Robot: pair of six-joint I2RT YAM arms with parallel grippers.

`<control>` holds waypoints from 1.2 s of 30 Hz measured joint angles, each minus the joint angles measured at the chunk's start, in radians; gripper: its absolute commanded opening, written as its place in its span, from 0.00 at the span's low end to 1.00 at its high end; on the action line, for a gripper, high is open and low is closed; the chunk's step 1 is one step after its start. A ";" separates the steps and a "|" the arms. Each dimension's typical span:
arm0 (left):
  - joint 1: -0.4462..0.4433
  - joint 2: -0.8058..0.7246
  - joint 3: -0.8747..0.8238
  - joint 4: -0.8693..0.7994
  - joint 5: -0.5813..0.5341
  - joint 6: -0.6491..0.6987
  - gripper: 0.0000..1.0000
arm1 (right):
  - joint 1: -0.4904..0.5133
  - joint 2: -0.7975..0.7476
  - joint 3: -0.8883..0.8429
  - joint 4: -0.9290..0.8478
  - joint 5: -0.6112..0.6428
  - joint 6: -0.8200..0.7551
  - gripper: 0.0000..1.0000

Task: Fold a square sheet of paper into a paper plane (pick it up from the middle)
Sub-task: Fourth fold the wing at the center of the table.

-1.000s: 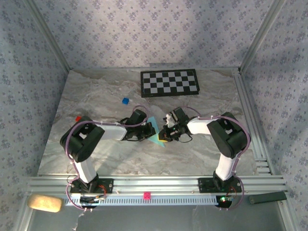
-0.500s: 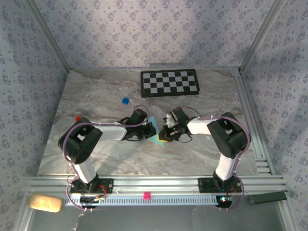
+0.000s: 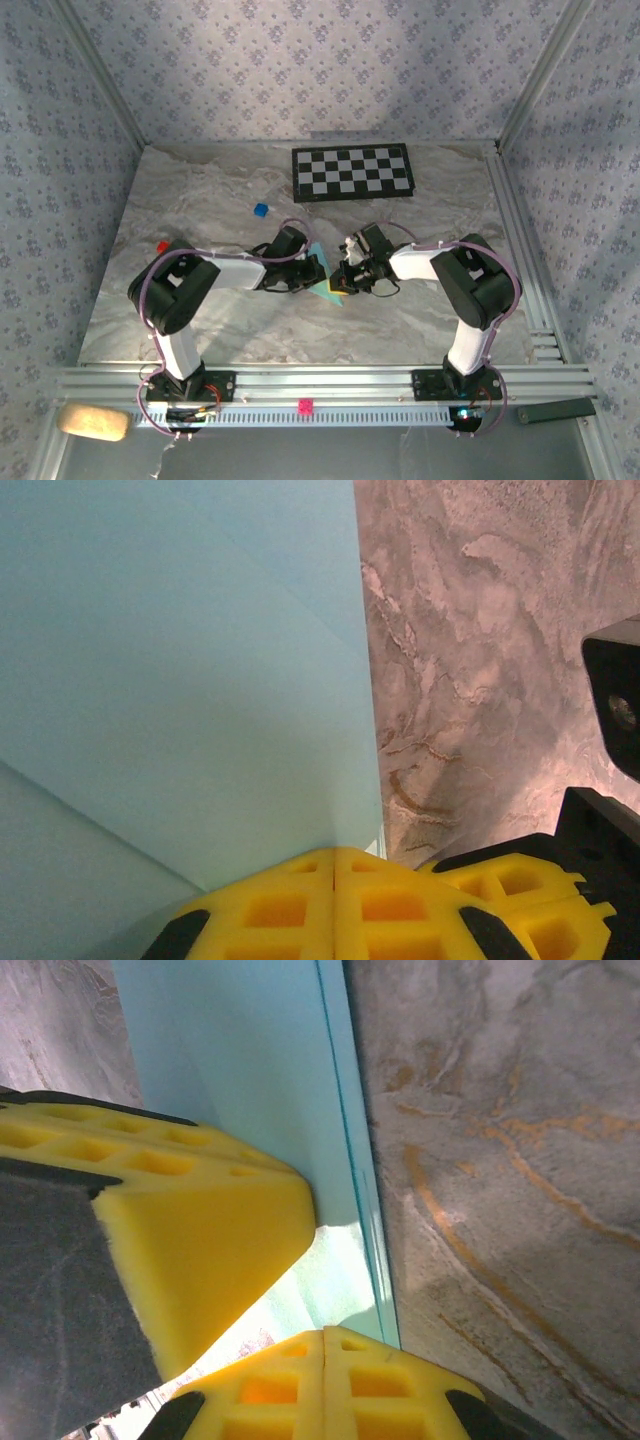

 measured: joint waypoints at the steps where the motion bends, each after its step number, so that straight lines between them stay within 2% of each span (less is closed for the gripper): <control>1: 0.005 0.000 0.001 -0.002 0.003 0.004 0.06 | 0.000 0.000 -0.001 0.002 0.000 0.000 0.00; 14: 0.096 0.027 0.053 -0.071 0.054 0.105 0.08 | -0.006 0.000 -0.010 0.024 -0.005 0.000 0.00; 29: 0.263 0.064 0.104 -0.112 0.109 0.186 0.08 | -0.019 0.000 -0.011 0.033 -0.004 -0.005 0.00; 36: 0.330 0.072 0.134 -0.147 0.090 0.219 0.08 | -0.020 0.000 -0.011 0.033 -0.004 -0.012 0.00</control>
